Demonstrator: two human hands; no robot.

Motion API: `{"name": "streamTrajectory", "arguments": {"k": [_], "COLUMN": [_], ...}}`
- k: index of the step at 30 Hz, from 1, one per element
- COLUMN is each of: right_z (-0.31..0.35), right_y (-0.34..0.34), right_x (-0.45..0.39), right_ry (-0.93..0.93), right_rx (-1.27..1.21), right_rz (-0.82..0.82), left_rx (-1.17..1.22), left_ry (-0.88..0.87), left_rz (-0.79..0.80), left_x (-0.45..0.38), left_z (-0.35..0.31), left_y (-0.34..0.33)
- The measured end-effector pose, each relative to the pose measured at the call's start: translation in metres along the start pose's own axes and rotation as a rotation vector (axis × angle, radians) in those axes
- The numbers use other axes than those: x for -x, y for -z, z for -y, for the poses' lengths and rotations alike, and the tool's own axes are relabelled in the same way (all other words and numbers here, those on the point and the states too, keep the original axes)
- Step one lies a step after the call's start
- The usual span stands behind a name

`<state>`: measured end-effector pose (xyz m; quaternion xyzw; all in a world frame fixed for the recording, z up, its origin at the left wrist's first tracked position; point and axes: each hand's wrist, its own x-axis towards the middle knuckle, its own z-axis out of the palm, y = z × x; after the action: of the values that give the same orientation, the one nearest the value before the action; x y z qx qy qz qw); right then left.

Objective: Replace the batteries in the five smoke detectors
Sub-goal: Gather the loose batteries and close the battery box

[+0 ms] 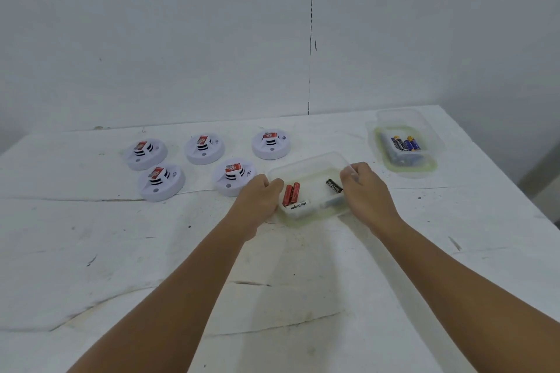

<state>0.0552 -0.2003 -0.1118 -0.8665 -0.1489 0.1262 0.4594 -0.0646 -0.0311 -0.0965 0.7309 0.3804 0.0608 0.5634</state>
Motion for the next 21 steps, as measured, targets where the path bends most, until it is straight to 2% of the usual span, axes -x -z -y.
{"name": "streamTrajectory", "arguments": {"k": [3,9,13,21], "right_z": [0.004,0.02,0.036,0.061], "right_y": [-0.002,-0.011,-0.025,-0.075], "right_x": [0.003,0.01,0.018,0.037], "right_ry": [0.033,0.075,0.121,0.167], "right_rx": [0.059,-0.023,-0.046,-0.066], "right_rz": [-0.029,-0.009,0.048,0.187], "left_rx": [0.07,0.092,0.016,-0.046], "left_ry": [0.024,0.016,-0.042,0.01], "left_rz": [-0.03,-0.079,-0.17,-0.265], "left_x": [0.0,0.009,0.014,0.035], "left_z": [-0.002,0.004,0.02,0.056], "left_y": [0.004,0.024,0.05,0.109]}}
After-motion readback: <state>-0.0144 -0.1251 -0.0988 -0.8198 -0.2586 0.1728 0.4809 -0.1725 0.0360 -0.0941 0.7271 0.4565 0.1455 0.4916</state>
